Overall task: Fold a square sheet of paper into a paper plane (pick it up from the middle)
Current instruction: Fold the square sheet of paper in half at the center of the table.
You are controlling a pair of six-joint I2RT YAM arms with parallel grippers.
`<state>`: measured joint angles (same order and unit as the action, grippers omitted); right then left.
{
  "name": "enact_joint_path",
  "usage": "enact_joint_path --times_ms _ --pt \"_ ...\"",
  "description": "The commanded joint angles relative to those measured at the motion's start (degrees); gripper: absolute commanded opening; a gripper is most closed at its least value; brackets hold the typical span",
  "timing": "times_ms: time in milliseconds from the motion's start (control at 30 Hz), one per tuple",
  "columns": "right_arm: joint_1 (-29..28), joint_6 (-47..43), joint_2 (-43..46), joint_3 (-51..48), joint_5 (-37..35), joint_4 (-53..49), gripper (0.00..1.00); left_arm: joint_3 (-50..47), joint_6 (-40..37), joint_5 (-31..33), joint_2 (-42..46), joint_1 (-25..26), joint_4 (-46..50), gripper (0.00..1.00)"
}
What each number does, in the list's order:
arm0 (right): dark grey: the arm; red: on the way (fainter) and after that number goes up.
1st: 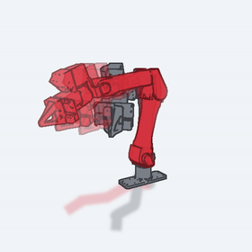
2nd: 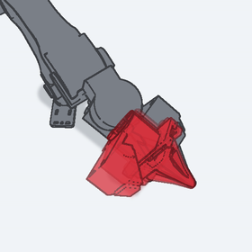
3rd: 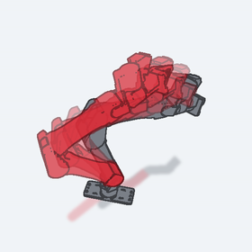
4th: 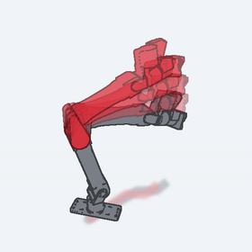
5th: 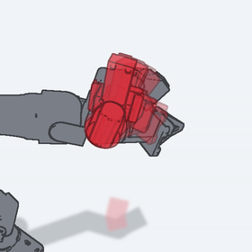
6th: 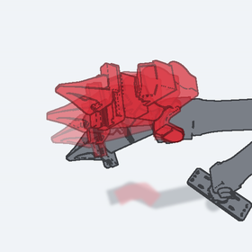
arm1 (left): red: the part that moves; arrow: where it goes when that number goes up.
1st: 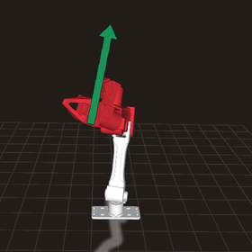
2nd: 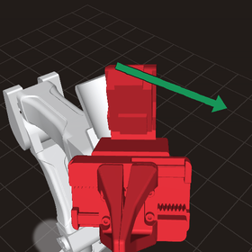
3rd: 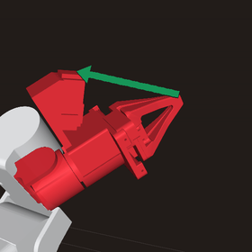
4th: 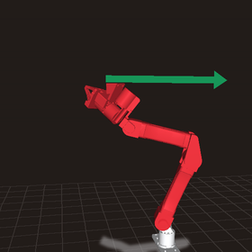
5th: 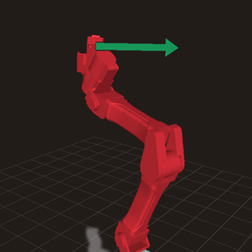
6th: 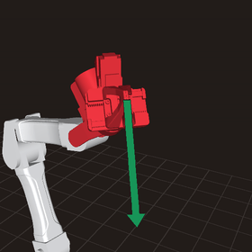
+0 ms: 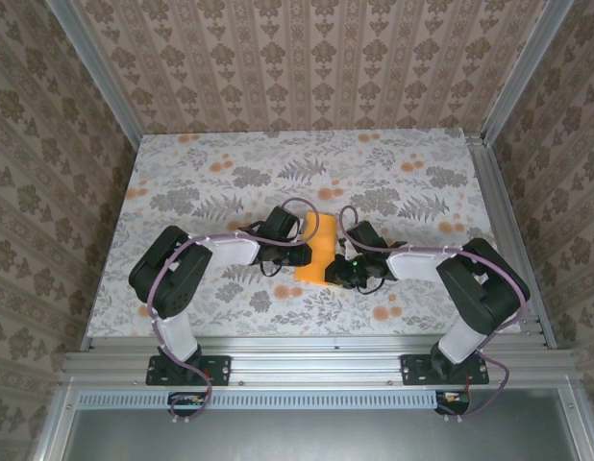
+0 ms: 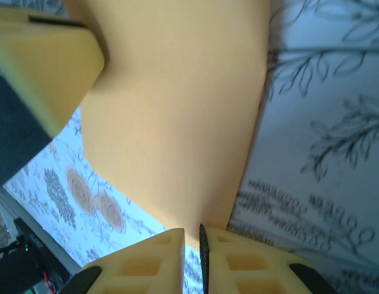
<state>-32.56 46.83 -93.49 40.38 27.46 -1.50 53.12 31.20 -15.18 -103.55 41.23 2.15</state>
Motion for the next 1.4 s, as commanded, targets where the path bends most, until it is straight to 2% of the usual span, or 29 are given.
enact_joint_path --times_ms 0,133,467,933,1033,1167,1367 --pt "-0.32 1.66 2.26 -0.29 -0.33 0.54 0.19 -2.08 -1.67 5.2 -4.87 -0.45 9.73 0.21" --pt "-0.58 4.78 0.0 1.02 1.25 6.72 0.19 -1.79 -1.54 4.84 -5.26 -0.33 9.67 0.21" --pt "-1.54 1.77 -6.54 2.32 -0.09 4.2 0.19 -2.26 -1.32 5.21 -4.75 -0.19 9.45 0.21" --pt "-2.87 -3.85 2.67 -3.07 -5.63 -9.79 0.19 -1.39 -2.45 5.81 -4.21 -0.29 10.84 0.21" --pt "-1.98 -2.41 4.06 -3.23 -4.87 -7.07 0.19 -1.0 -2.96 5.82 -4.04 -0.21 11.46 0.21" --pt "0.56 2.91 5.12 -2.55 -3.37 1.84 0.2 -0.68 -3.73 6.0 -3.62 0.05 12.1 0.21" --pt "2.39 7.9 0.31 0.57 -4.64 10.54 0.2 0.09 -5.0 7.83 -3.2 0.87 13.94 0.2"
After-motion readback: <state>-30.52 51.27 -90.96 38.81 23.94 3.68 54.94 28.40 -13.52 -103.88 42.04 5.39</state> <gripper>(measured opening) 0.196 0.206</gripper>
